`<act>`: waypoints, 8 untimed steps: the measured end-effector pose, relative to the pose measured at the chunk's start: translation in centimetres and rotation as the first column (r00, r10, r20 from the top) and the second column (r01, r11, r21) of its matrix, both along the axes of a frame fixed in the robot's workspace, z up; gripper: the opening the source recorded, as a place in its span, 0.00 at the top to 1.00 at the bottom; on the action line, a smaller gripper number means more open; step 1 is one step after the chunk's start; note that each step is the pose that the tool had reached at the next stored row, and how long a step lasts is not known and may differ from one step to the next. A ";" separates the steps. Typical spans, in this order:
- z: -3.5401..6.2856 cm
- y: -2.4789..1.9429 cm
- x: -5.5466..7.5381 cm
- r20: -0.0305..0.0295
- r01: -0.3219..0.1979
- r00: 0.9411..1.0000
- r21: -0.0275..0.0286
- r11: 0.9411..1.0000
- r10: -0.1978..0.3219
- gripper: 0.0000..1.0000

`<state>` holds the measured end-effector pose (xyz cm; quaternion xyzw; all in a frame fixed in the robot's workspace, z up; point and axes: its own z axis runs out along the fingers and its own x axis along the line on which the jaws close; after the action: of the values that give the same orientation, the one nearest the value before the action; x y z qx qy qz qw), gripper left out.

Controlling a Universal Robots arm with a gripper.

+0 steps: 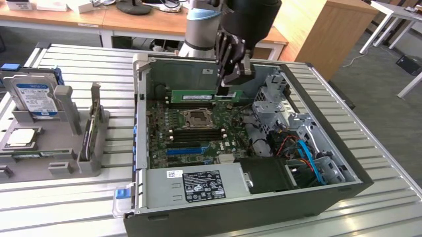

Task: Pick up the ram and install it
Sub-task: 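Pick up the ram and move it above insertion slot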

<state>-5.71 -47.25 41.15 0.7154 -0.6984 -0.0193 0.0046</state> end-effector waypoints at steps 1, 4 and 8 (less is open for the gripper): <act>0.00 0.00 0.3 0.000 0.000 1.000 0.000 1.000 0.000 0.88; 0.00 -0.01 1.2 0.000 0.000 1.000 0.000 1.000 0.000 0.88; -0.01 0.00 1.3 0.000 0.000 1.000 0.000 1.000 0.000 0.88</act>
<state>-4.45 -47.25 41.14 0.7155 -0.6984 -0.0192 0.0046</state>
